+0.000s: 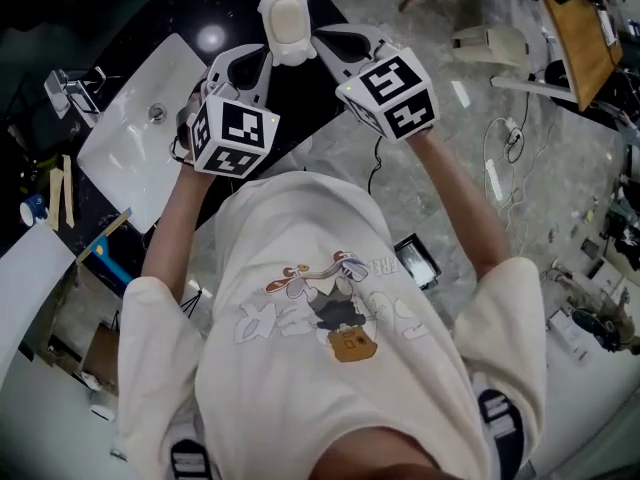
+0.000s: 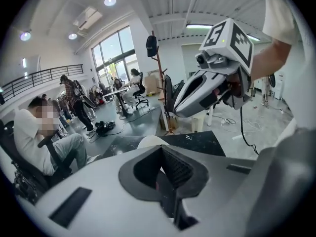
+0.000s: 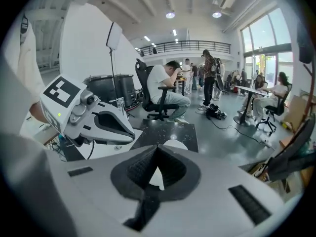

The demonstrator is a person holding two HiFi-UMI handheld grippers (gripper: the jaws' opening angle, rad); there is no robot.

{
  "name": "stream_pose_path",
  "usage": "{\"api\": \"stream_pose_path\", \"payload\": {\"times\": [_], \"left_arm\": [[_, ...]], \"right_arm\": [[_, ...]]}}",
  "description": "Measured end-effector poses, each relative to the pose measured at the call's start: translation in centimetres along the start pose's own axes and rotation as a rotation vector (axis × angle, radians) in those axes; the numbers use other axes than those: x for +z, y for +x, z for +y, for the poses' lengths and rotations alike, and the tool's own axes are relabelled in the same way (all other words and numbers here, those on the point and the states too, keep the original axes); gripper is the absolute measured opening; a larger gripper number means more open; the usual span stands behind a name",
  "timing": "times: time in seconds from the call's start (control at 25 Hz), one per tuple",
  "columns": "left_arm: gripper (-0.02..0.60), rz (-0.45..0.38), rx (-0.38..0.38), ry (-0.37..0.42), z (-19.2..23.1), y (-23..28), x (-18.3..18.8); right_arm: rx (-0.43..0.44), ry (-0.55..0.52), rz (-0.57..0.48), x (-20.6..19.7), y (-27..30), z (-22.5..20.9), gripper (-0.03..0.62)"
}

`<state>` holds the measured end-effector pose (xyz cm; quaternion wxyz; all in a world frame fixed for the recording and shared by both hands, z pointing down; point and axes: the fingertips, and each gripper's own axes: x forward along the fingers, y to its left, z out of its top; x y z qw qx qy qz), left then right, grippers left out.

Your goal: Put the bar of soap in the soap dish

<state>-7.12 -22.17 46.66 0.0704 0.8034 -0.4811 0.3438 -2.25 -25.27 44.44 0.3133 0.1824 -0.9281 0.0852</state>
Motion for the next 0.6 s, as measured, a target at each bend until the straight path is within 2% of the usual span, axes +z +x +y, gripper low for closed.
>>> {"api": "stream_pose_path", "payload": {"times": [0.2,0.36,0.6], "left_arm": [[0.008,-0.036,0.016,-0.082,-2.1,-3.4,-0.1],[0.006,0.000,-0.016,-0.084,-4.4,-4.4,-2.1],[0.006,0.011,-0.056,-0.125,-8.2,-5.6,-2.7]], "right_arm": [[-0.083,0.094,-0.097,-1.2,-3.6,2.9,0.005],[-0.123,0.157,-0.155,-2.2,-5.4,5.3,0.005],[-0.165,0.232,-0.153,-5.0,-6.9,6.9,0.005]]}}
